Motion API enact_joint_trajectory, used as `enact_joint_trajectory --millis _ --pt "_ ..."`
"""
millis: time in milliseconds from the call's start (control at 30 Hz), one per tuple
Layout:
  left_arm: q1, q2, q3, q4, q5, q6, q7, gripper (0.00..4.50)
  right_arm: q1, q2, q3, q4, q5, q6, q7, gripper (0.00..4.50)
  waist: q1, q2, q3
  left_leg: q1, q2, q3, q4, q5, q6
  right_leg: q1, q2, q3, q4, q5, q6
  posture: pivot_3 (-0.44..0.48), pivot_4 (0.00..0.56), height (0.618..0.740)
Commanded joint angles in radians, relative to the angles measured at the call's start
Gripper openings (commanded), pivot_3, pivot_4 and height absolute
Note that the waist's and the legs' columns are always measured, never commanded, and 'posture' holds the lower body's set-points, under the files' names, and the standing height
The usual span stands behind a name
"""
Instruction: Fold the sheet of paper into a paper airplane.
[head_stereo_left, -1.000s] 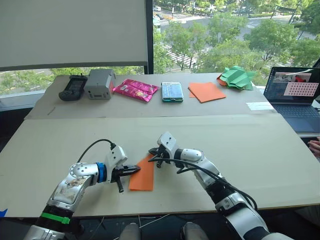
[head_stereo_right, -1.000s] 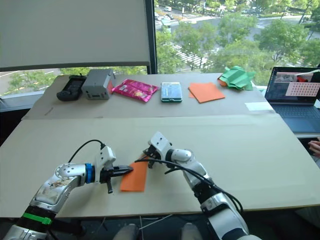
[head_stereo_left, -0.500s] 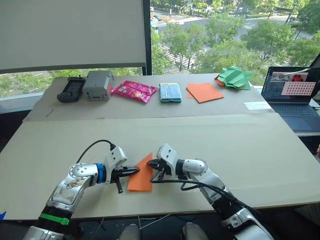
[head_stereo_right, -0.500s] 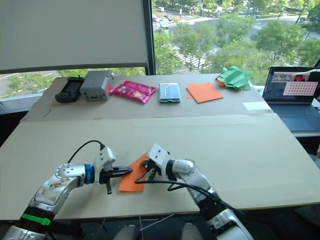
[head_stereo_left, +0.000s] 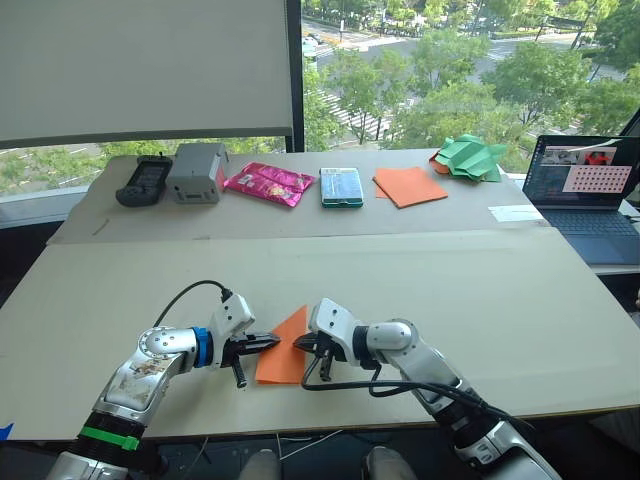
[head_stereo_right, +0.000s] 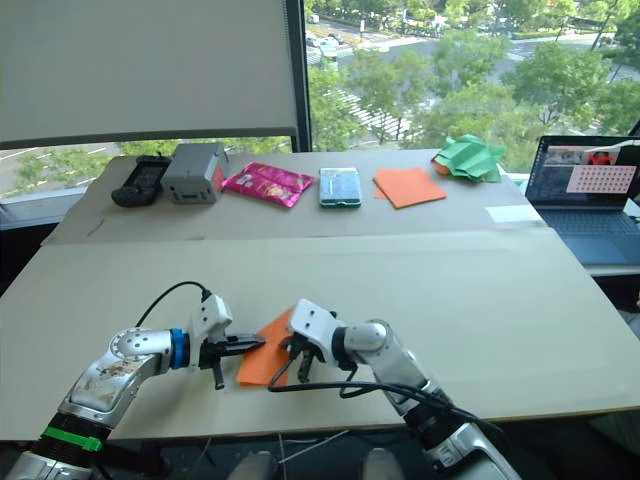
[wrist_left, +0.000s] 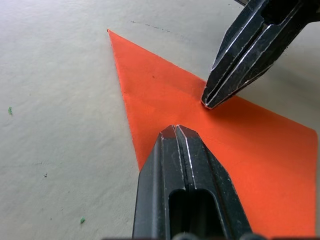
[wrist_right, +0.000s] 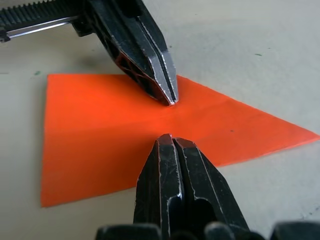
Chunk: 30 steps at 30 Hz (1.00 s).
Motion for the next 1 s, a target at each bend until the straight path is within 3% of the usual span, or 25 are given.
enact_joint_trajectory --millis 33,1000 --pt "0.016 0.013 -0.015 0.007 0.023 0.014 0.000 0.02 0.060 -0.039 0.089 0.032 -0.022 0.081 0.055 0.00 0.000 0.000 0.000 0.000 0.000 0.000 0.000 0.000 0.000 0.000 0.000 0.000 0.000 0.000 0.000 0.000 0.150 0.706" --pt "0.037 0.032 -0.009 0.005 0.030 0.000 -0.008 0.02 0.116 -0.169 0.215 -0.127 -0.037 0.090 0.164 0.00 0.000 0.000 -0.007 0.000 0.000 0.001 -0.001 0.000 -0.001 0.000 0.000 0.000 -0.006 0.000 0.000 0.000 0.150 0.706"
